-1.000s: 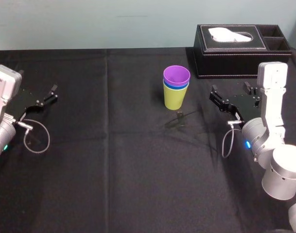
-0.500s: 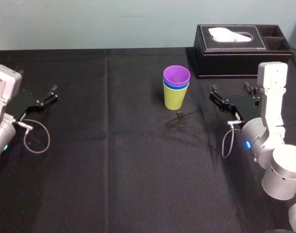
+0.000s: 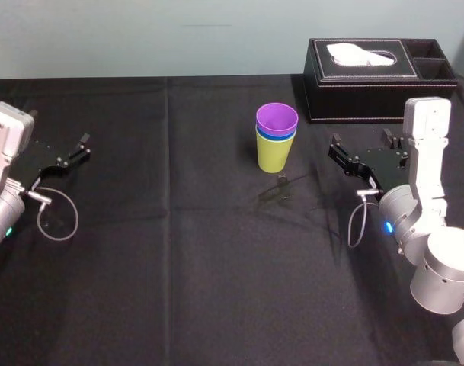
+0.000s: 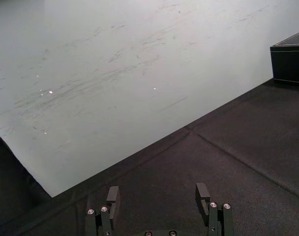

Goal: Stack the three plastic cups sequentially using one hand.

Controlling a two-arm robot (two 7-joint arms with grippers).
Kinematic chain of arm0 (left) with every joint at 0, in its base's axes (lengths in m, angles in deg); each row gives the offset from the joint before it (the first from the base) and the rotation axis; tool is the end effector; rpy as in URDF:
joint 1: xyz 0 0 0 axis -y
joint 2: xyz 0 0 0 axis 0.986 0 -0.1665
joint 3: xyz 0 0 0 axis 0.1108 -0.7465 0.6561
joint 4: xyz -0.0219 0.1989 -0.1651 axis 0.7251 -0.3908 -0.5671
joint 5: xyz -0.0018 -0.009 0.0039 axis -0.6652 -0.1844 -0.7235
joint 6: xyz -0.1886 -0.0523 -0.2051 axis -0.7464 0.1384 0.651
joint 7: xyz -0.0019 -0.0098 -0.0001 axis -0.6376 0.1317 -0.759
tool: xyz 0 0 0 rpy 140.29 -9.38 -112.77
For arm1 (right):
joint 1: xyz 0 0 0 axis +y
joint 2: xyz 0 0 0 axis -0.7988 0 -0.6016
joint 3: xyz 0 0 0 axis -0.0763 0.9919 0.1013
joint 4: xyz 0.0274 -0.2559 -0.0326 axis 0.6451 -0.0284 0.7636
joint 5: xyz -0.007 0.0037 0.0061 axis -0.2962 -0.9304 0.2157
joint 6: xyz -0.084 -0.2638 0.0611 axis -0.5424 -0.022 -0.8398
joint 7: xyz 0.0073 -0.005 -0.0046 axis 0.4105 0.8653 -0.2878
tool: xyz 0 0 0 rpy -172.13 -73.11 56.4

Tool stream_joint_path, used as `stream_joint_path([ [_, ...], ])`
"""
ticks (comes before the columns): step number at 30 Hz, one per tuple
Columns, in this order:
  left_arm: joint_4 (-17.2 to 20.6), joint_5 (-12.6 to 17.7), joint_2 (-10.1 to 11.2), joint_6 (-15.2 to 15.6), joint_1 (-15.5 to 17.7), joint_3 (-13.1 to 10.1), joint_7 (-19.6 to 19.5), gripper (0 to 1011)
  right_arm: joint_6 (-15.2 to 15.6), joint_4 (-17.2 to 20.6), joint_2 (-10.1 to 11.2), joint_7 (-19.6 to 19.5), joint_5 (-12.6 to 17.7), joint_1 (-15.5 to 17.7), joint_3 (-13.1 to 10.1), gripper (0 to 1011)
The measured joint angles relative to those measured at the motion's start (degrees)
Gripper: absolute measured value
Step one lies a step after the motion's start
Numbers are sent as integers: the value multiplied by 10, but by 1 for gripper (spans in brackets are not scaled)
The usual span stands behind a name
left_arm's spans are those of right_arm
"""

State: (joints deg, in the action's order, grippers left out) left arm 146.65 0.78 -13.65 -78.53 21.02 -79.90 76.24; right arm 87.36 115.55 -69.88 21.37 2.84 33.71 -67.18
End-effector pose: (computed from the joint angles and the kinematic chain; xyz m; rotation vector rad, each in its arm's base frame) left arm 0.3292 0.0718 -0.2726 0.3043 -0.2848 1.2479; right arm 0.3139 -0.0126 -0.2725 -0.1478 0.0552 -1.5000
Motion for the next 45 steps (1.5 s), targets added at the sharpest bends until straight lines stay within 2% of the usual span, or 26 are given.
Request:
stream_joint_path([
  [45, 0, 0, 0, 0, 0, 0, 0, 1010, 0, 0, 0, 0, 0, 0, 0, 1000],
])
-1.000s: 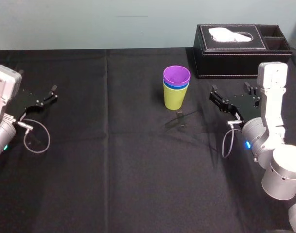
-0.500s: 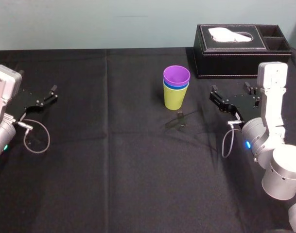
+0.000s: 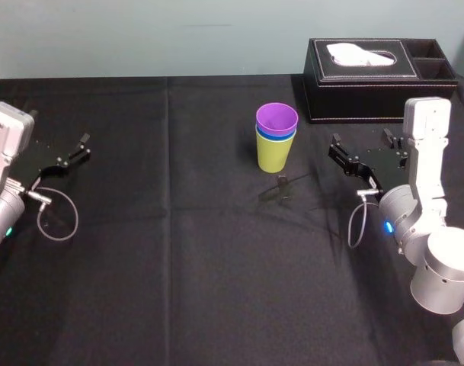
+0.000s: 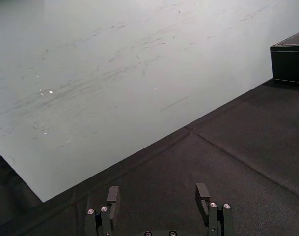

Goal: Stack the three plastic cups sequentially using one hand.

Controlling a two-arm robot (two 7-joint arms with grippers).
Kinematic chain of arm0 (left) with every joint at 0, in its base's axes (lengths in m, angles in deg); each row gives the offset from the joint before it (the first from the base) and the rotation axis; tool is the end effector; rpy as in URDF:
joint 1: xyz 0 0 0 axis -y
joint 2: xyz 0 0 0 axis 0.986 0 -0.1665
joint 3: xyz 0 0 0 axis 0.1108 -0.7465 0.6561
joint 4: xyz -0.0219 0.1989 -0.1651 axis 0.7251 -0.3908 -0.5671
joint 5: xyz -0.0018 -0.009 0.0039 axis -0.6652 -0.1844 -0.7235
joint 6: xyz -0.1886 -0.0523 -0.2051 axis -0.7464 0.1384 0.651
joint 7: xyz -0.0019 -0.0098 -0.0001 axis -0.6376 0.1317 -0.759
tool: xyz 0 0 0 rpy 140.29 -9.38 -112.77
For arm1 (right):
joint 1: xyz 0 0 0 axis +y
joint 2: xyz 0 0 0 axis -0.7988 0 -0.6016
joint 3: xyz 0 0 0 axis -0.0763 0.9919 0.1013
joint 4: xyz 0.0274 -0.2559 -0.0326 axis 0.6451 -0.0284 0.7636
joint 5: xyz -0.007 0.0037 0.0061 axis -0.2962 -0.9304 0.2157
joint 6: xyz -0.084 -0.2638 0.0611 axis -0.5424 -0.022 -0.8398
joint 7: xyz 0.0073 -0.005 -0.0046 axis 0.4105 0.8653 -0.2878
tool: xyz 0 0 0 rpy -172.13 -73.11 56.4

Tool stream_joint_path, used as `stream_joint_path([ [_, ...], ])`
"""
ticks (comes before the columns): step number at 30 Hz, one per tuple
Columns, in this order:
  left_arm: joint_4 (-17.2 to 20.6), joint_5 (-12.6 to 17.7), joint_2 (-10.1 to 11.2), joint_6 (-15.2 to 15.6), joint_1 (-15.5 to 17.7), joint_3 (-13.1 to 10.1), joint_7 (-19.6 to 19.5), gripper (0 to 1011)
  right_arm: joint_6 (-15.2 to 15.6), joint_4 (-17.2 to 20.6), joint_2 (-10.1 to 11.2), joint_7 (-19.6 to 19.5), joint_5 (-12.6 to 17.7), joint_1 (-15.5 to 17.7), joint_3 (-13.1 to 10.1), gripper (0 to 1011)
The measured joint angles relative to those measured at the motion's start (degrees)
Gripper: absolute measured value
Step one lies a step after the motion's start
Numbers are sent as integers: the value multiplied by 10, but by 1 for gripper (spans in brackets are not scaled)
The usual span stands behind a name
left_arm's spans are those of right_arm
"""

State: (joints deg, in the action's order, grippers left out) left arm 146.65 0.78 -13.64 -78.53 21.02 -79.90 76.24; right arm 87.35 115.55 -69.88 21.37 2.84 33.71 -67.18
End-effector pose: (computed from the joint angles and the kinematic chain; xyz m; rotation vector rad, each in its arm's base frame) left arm 0.3292 0.0718 -0.2726 0.3044 -0.2849 1.2479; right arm 0.3139 -0.0126 -0.2725 -0.1477 0.0550 -1.5000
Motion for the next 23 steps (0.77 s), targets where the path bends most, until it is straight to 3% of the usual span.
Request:
stream_joint_path([
  [23, 0, 0, 0, 0, 0, 0, 0, 1010, 0, 0, 0, 0, 0, 0, 0, 1000],
])
